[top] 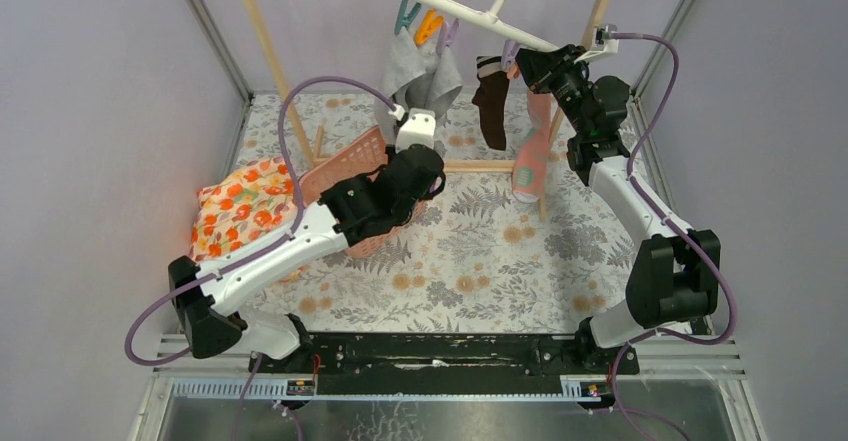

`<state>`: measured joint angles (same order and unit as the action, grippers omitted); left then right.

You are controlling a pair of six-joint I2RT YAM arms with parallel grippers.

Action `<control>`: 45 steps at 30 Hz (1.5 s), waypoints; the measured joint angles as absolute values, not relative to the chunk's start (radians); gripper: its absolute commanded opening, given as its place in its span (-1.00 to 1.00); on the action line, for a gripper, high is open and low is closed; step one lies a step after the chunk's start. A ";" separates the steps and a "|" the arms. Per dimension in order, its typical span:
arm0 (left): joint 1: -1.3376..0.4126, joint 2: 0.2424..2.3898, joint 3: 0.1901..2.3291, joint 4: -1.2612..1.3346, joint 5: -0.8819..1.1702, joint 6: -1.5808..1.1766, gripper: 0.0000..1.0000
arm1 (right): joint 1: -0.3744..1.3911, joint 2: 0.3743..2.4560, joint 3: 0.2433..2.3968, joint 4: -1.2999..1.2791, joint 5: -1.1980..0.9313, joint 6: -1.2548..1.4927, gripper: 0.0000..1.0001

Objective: Clip the socks to the hanger
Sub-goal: Clamp the sock onto the hanger.

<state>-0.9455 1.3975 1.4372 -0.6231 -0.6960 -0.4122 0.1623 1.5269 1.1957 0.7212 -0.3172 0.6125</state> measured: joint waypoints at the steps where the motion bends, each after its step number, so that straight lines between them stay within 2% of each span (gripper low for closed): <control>1: -0.953 1.396 1.410 -0.614 -0.676 -0.421 -1.00 | 0.162 1.527 1.196 0.721 -0.318 0.612 -1.00; 7: -0.955 1.332 1.301 -0.539 -0.569 -0.410 -1.00 | 0.162 1.527 1.196 0.722 -0.326 0.617 -1.00; 13: -0.956 1.275 1.381 -0.476 -0.529 -0.323 -1.00 | 0.161 1.524 1.196 0.720 -0.332 0.618 -1.00; 23: -0.956 1.367 1.636 -0.418 -0.365 -0.231 -1.00 | 0.159 1.502 1.196 0.687 -0.352 0.609 -1.00; 31: -0.956 1.429 1.654 -0.412 -0.276 -0.201 -1.00 | 0.152 1.453 1.198 0.603 -0.386 0.568 -1.00; 45: -0.953 1.533 1.654 -0.361 -0.253 -0.154 -1.00 | 0.140 1.378 1.187 0.527 -0.461 0.543 -1.00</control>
<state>-0.9531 1.5330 1.6543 -0.3614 -0.2535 -0.1539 0.1398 1.3781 1.1870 0.5266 -0.4610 0.5430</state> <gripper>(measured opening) 0.011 0.199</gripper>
